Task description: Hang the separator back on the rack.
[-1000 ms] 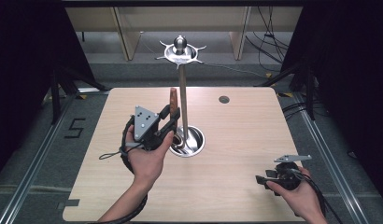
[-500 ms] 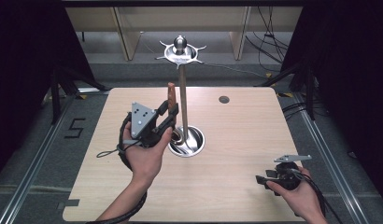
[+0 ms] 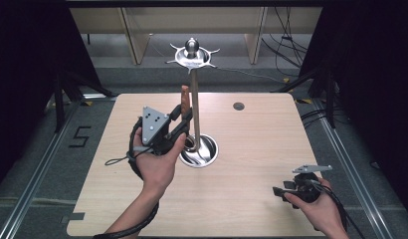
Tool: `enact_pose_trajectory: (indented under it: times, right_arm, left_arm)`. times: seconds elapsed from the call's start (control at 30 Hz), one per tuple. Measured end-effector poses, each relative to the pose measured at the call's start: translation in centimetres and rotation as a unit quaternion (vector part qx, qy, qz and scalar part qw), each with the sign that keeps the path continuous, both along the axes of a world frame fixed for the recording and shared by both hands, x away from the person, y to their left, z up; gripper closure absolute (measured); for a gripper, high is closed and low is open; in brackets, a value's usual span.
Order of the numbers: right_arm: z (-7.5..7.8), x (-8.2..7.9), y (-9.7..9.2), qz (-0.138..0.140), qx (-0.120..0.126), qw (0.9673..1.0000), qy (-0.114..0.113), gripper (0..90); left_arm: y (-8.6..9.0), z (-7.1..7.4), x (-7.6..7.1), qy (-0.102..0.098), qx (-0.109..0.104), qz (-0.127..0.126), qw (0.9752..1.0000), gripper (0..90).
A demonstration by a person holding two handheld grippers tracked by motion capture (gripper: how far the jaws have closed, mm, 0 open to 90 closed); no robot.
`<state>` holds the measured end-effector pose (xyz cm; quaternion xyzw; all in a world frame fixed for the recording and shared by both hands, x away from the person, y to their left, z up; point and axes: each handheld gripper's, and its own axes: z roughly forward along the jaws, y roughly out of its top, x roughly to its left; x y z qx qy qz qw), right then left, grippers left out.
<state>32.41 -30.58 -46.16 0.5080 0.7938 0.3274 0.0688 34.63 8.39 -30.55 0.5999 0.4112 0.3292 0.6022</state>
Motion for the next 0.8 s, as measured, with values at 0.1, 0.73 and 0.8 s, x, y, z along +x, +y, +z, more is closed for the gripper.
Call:
enact_pose_trajectory:
  times: [0.1, 0.73, 0.8]
  right_arm:
    - [-0.07, 0.08, -0.03, 0.002, 0.000, 1.0000, -0.003, 47.0]
    - [-0.14, 0.13, -0.20, 0.007, -0.006, 0.9999, -0.012, 46.5]
    - [0.03, 0.00, -0.03, 0.000, 0.000, 1.0000, -0.002, 46.5]
  left_arm:
    - [-0.04, 0.07, 0.06, -0.002, 0.000, 0.000, 1.0000, 67.0]
    - [-0.17, 0.62, 0.27, -0.010, 0.002, 0.004, 0.9999, 67.0]
    - [-0.15, 0.76, 0.27, -0.013, 0.002, 0.005, 0.9999, 67.0]
